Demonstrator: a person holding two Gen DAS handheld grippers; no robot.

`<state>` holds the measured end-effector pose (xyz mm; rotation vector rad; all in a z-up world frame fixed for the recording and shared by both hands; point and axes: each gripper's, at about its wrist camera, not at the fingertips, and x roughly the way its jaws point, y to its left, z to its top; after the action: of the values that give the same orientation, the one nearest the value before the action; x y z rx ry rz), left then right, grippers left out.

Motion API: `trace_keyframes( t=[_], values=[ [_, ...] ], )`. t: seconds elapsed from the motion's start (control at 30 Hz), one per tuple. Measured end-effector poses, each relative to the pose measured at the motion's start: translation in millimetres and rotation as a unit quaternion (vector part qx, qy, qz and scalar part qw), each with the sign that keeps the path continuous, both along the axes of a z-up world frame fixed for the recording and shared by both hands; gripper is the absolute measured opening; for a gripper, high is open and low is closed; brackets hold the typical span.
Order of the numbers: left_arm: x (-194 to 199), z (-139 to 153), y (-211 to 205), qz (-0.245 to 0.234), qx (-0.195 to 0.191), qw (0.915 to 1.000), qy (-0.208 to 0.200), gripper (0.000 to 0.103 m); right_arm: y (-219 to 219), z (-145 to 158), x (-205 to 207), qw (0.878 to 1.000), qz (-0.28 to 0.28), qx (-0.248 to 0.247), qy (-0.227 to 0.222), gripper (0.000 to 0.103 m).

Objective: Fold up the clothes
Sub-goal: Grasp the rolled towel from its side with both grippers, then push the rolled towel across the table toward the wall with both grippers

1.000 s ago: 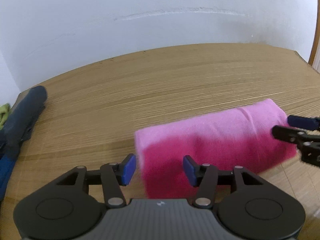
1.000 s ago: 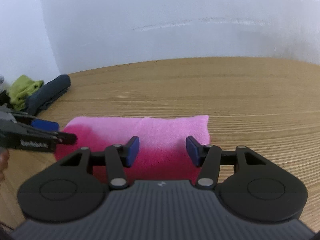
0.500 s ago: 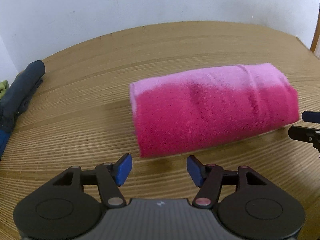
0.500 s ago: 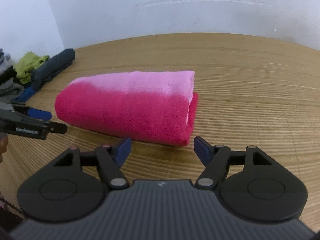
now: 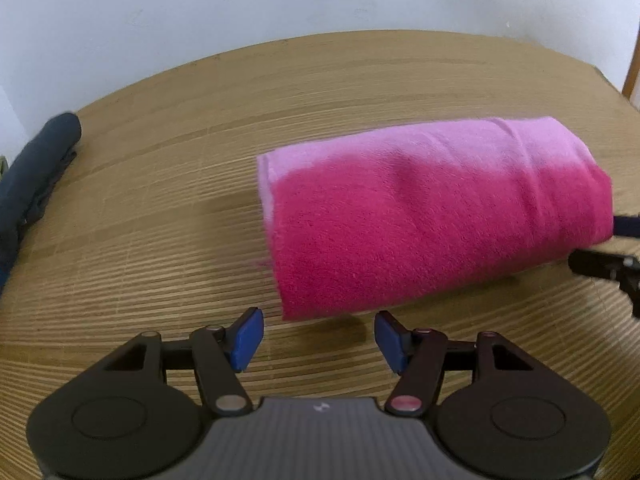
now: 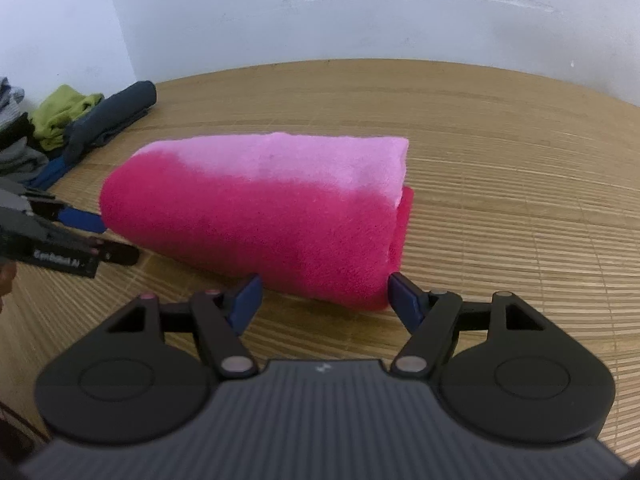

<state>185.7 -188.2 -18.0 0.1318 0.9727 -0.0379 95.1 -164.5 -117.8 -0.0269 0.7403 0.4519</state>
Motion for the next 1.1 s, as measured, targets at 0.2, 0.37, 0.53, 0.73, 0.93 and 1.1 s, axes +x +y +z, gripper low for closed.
trace_keyframes(
  t=[0.2,0.37,0.53,0.73,0.93,1.1],
  values=[
    [6,-2,5,-0.021,-0.003,0.9998,-0.001,0.065,5,-1,3,1.000,-0.005,-0.008,-0.002,0.072],
    [16,-9,4,-0.033,0.004,0.9994,0.002,0.066,10,-4,12,1.000,0.006,-0.022,-0.005,0.072],
    [25,-12,-3,-0.054,0.008,0.9984,-0.012,0.065,18,-12,24,0.999,0.023,-0.032,-0.007,0.072],
    [39,-12,-8,-0.067,0.023,0.9972,-0.027,0.060,24,-14,37,0.999,0.023,-0.018,-0.019,0.072],
    [73,-14,-5,-0.064,0.027,0.9972,-0.028,0.061,29,-11,61,0.999,0.030,-0.033,-0.020,0.071],
    [121,-15,-3,-0.055,0.033,0.9972,-0.039,0.061,39,-9,97,0.998,0.031,-0.050,-0.032,0.071]
  ],
)
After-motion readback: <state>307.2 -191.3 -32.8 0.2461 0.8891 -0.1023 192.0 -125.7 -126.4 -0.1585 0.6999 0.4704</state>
